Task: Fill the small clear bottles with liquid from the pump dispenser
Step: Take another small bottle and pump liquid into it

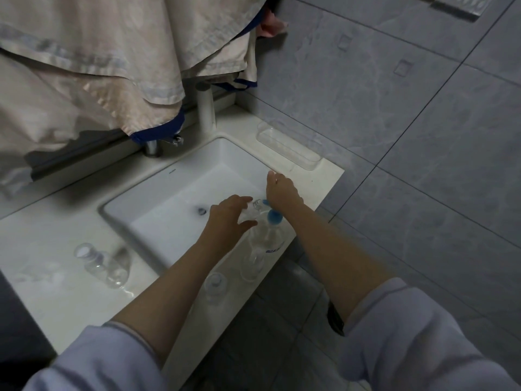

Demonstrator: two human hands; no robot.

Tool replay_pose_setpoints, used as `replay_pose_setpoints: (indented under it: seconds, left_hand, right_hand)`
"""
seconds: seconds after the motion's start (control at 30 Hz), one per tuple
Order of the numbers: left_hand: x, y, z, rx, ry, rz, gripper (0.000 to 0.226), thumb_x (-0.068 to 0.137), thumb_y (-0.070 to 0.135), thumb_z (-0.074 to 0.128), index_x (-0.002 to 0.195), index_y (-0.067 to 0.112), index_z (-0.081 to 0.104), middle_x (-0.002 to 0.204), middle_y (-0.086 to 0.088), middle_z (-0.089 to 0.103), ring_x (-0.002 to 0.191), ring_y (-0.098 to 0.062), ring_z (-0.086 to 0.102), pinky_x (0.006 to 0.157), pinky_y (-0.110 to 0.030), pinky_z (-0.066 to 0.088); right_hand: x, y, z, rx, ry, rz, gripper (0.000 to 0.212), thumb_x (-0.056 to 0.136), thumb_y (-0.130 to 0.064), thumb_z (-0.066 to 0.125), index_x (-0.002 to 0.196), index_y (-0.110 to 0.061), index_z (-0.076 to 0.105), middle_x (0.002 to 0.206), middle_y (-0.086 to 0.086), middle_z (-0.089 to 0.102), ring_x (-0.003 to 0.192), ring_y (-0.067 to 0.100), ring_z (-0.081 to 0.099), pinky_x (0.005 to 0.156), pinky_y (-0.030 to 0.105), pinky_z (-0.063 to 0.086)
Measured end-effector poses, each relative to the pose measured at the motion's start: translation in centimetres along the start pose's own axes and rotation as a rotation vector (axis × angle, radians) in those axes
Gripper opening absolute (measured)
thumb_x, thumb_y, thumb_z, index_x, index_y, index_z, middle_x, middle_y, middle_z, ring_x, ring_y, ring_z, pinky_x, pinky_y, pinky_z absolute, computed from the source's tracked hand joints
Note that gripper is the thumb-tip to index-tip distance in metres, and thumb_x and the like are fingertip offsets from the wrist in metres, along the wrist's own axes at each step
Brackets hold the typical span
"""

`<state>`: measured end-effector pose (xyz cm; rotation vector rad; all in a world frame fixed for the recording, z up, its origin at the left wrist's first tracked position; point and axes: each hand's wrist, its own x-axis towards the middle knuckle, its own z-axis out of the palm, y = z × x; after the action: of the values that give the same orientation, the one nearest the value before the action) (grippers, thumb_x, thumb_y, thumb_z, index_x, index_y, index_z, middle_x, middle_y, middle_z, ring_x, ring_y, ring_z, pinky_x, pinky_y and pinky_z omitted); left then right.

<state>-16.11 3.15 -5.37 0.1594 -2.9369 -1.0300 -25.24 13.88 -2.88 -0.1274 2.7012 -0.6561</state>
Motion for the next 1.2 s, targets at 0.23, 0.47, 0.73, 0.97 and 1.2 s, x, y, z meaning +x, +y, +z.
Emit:
replay_pose_setpoints:
  seconds: [0.23, 0.47, 0.73, 0.97, 1.2]
  left_hand:
    - [0.5, 1.0, -1.1, 0.181, -0.045, 0.02, 0.056, 0.088, 0.04, 0.055, 0.138, 0.02, 0.039, 0.139, -0.002, 0.046, 0.128, -0.019, 0.043, 0.111, -0.037, 0.026]
    - [0.9, 0.6, -0.7, 0.252, -0.054, 0.033, 0.052, 0.087, 0.042, 0.056, 0.133, 0.022, 0.045, 0.136, 0.0, 0.05, 0.124, -0.018, 0.047, 0.107, -0.034, 0.028]
    - [0.7, 0.4, -0.6, 0.235, -0.064, 0.057, 0.053, 0.086, 0.042, 0.058, 0.133, 0.022, 0.045, 0.136, 0.0, 0.051, 0.125, -0.016, 0.046, 0.107, -0.033, 0.027]
    - [1.1, 0.4, -0.7, 0.257, -0.066, 0.075, 0.053, 0.086, 0.042, 0.059, 0.134, 0.024, 0.045, 0.136, 0.002, 0.05, 0.125, -0.016, 0.046, 0.106, -0.032, 0.027]
    - [0.8, 0.1, -0.6, 0.206, -0.064, 0.069, 0.051, 0.086, 0.04, 0.06, 0.132, 0.021, 0.047, 0.136, -0.001, 0.051, 0.125, -0.018, 0.045, 0.107, -0.034, 0.025]
  right_hand:
    - [0.5, 0.1, 0.2, -0.226, -0.038, -0.07, 0.053, 0.095, -0.025, 0.053, 0.136, -0.005, 0.026, 0.139, 0.015, 0.035, 0.124, 0.031, 0.041, 0.105, 0.046, 0.037]
    - [0.0, 0.7, 0.7, -0.026, 0.019, 0.033, 0.048, 0.099, -0.025, 0.038, 0.143, -0.014, 0.025, 0.15, 0.011, 0.026, 0.131, 0.035, 0.033, 0.109, 0.054, 0.025]
    - [0.3, 0.7, 1.2, 0.06, 0.071, 0.088, 0.056, 0.102, -0.042, 0.017, 0.152, -0.021, 0.004, 0.157, 0.008, 0.016, 0.139, 0.032, 0.024, 0.113, 0.054, 0.014]
    - [0.7, 1.1, 1.4, 0.053, 0.164, 0.078, 0.056, 0.101, -0.044, 0.013, 0.152, -0.025, 0.0, 0.156, 0.008, 0.02, 0.14, 0.031, 0.023, 0.114, 0.058, 0.01]
    - [0.6, 1.0, 1.7, 0.031, 0.172, 0.072, 0.057, 0.101, -0.044, 0.013, 0.152, -0.024, -0.001, 0.156, 0.007, 0.02, 0.14, 0.03, 0.024, 0.114, 0.057, 0.011]
